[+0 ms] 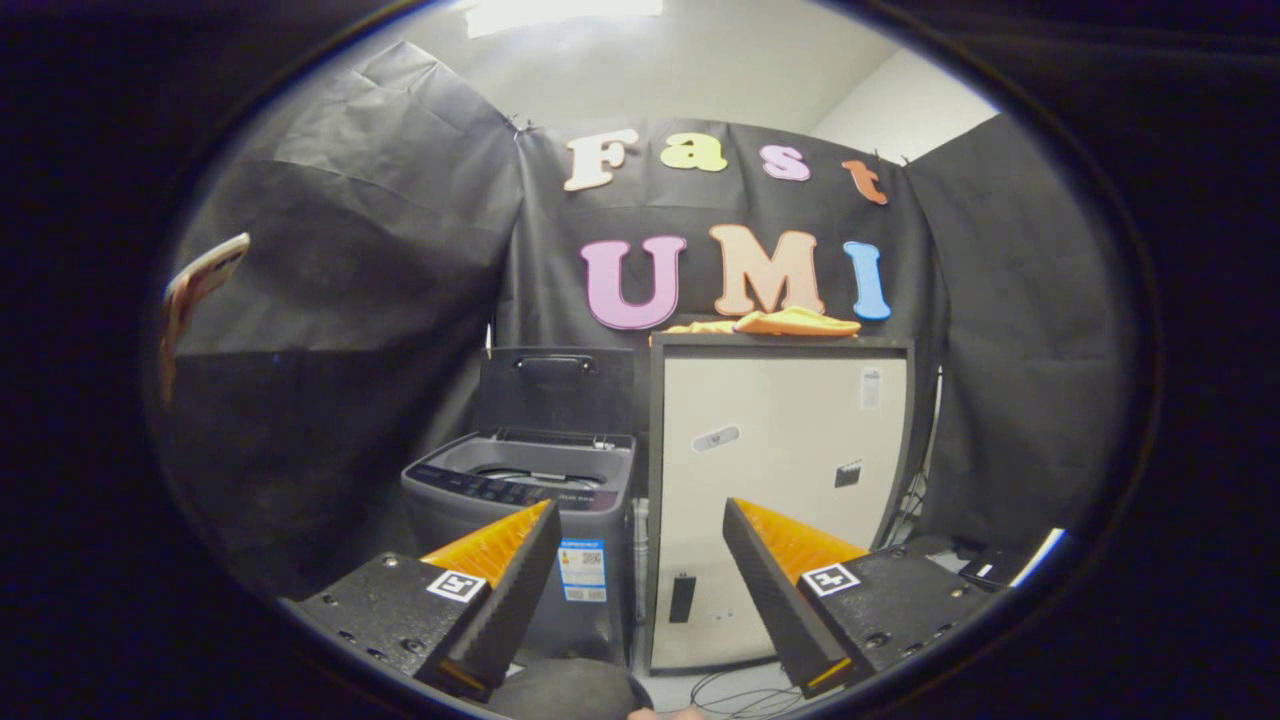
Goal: Put the clothes into the washing machine and then close the washing machine lid.
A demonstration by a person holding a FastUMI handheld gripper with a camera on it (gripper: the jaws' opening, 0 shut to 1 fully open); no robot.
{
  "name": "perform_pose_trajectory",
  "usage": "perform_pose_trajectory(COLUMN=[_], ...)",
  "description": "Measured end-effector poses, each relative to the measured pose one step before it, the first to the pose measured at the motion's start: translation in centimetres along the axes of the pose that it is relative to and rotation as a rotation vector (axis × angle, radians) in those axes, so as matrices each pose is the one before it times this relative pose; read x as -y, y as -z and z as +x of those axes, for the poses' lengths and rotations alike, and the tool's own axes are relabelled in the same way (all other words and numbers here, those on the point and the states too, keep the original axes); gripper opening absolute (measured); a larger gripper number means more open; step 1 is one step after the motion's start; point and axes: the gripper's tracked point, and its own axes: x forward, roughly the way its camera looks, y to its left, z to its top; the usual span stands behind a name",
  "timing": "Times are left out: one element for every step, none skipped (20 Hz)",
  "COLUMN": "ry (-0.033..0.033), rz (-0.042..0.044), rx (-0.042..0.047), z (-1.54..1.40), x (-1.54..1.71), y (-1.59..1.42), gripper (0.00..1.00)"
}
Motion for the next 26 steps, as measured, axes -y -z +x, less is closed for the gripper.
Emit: perform_pose_trajectory(ry=[-0.00695, -0.00361, -0.00115, -0.00168, -0.00147, 0.00232, 0.00659, -0.00007, -0.00155, -0.00232, 0.00113, 0.00296, -0.00069, 0.00141, 0.00526, 0.00529, 0.00582, 0.0032, -0.00098, 0.00196, 0.00475, 0.00612, 0.004, 0.00353, 0.00232, 0.00878], rz=[0.00641, 0.00622, 0.00403, -0.0001, -0.00685, -0.01004, -0.00944, -0.0025, 0.00525, 0.00702, 0.00813, 0.00684, 0.00496, 0.00335, 0.00011, -0.00388, -0.00398, 0.00093, 0.00429, 0.00243, -0.00159, -0.00501, -0.00947, -0.01226, -0.01647, -0.02041], rx=[0.00731, 0.00345, 0.00057, 0.00781, 0.0067, 0.00282, 0.00002, 0.00438, 0.00553, 0.00152, -0.00636, -0.00827, -0.00281, -0.00031, -0.00097, -0.00374, 0.00141, -0.00166, -0.00723, -0.00768, -0.00748, -0.00966, -0.00751, -0.00975, -0.01264, -0.01485], z=[0.68, 0.661, 0.682, 0.592, 0.662, 0.617, 0.648, 0.667, 0.688, 0.815, 0.721, 0.764, 0.746, 0.718, 0.647, 0.667, 0.818, 0.83, 0.965, 0.95, 0.907, 0.976, 0.96, 1.007, 0.998, 1.016], x=[0.009, 0.107, 0.183, 0.17, 0.238, 0.342, 0.505, 0.268, 0.173, 0.202, 0.424, 0.398, 0.291, 0.306, 0.46, 0.475, 0.467, 0.394, 0.144, 0.287, 0.339, 0.371, 0.285, 0.272, 0.422, 0.562], y=[-0.881, -0.881, -0.819, -1.086, -1.116, -0.927, -0.777, -0.902, -0.863, -0.712, -0.403, -0.406, -0.408, -0.497, -0.429, -0.455, -0.49, -0.371, -0.261, -0.258, -0.234, -0.251, -0.268, -0.176, -0.135, -0.149], gripper=[0.99, 0.99, 0.99, 0.99, 0.99, 0.99, 0.99, 0.99, 0.99, 0.99, 0.99, 0.99, 0.99, 0.99, 0.99, 0.99, 0.99, 0.99, 0.99, 0.99, 0.99, 0.99, 0.99, 0.99, 0.99, 0.99])
